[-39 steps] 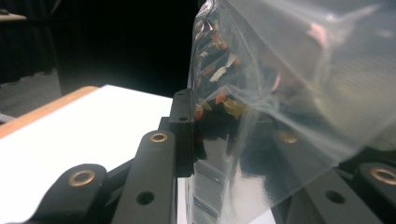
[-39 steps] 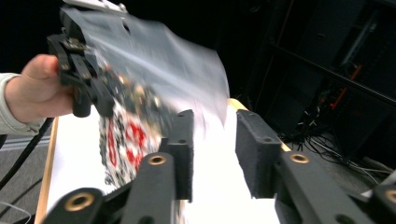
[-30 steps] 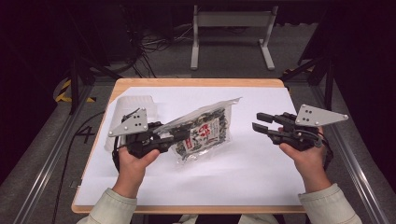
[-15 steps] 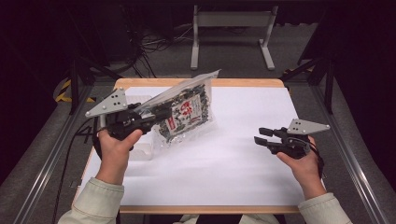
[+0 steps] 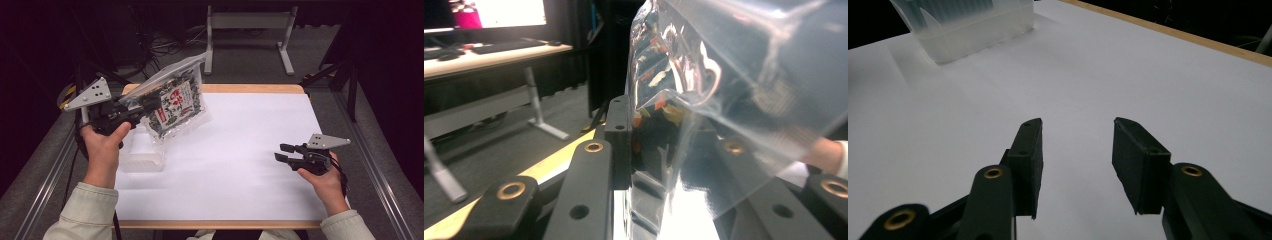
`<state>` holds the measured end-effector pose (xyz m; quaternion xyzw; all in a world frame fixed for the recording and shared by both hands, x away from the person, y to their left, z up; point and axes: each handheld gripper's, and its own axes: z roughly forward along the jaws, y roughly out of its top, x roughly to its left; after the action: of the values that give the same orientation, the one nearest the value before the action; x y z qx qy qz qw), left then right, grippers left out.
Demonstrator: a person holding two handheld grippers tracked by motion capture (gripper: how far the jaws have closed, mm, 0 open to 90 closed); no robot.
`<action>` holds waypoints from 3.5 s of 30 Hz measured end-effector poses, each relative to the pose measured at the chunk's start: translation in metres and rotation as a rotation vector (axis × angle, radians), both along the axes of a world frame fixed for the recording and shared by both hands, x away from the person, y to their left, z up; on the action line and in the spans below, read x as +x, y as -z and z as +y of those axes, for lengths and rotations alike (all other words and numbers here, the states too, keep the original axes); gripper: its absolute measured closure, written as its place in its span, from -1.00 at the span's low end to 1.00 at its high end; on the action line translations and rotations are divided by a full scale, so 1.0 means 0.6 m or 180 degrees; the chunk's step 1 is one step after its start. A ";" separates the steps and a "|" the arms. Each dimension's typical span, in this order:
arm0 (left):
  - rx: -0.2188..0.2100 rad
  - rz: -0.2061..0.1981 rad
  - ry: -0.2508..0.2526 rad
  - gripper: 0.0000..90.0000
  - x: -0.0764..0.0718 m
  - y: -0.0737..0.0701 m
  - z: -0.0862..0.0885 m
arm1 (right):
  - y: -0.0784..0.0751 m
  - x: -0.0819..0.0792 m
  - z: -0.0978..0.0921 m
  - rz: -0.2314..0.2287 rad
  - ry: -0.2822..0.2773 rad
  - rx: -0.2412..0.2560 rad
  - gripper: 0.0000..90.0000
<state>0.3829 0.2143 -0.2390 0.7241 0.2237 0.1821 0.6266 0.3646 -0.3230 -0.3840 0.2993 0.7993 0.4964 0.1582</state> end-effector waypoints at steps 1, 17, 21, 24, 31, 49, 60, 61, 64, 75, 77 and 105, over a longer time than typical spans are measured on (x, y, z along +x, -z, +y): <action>0.0004 0.0005 -0.0024 0.60 0.001 0.001 0.005 | 0.001 -0.001 -0.001 0.0006 0.0005 -0.0008 0.24; -0.0001 0.0129 -0.0494 0.60 0.017 0.021 0.092 | 0.008 0.001 0.004 0.0048 -0.0011 -0.0011 0.22; 0.0050 0.0119 -0.0669 0.60 0.021 0.028 0.108 | 0.009 0.005 0.010 0.0051 -0.0037 -0.0009 0.22; 0.0103 0.0092 -0.0744 0.60 0.024 0.033 0.112 | 0.010 0.006 0.013 0.0058 -0.0054 -0.0004 0.21; 0.0190 0.0106 -0.0828 0.60 0.031 0.050 0.118 | 0.011 0.006 0.010 0.0083 -0.0046 0.0010 0.21; 0.0089 0.0398 -0.0842 0.60 0.049 0.093 0.139 | 0.018 0.005 0.014 0.0112 -0.0056 -0.0016 0.18; 0.0061 0.0440 -0.0813 0.60 0.054 0.117 0.149 | 0.019 0.006 0.013 0.0122 -0.0055 -0.0015 0.17; 0.0068 0.0428 -0.0806 0.60 0.053 0.118 0.148 | 0.019 0.006 0.013 0.0122 -0.0057 -0.0013 0.17; 0.0088 0.0428 -0.0777 0.60 0.053 0.121 0.147 | 0.019 0.006 0.014 0.0121 -0.0062 -0.0007 0.16; 0.0174 0.0355 -0.0694 0.60 0.059 0.135 0.131 | 0.019 0.006 0.013 0.0120 -0.0066 -0.0017 0.15; 0.0135 0.0348 -0.0686 0.60 0.061 0.138 0.130 | 0.020 0.006 0.013 0.0127 -0.0067 -0.0018 0.15; 0.0030 0.0268 -0.0683 0.60 0.068 0.173 0.130 | 0.027 0.008 0.023 0.0155 -0.0125 -0.0053 0.11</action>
<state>0.4235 0.2925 -0.3427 0.7059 0.3251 0.2186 0.5901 0.3695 -0.3092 -0.4005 0.2942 0.8128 0.4854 0.1314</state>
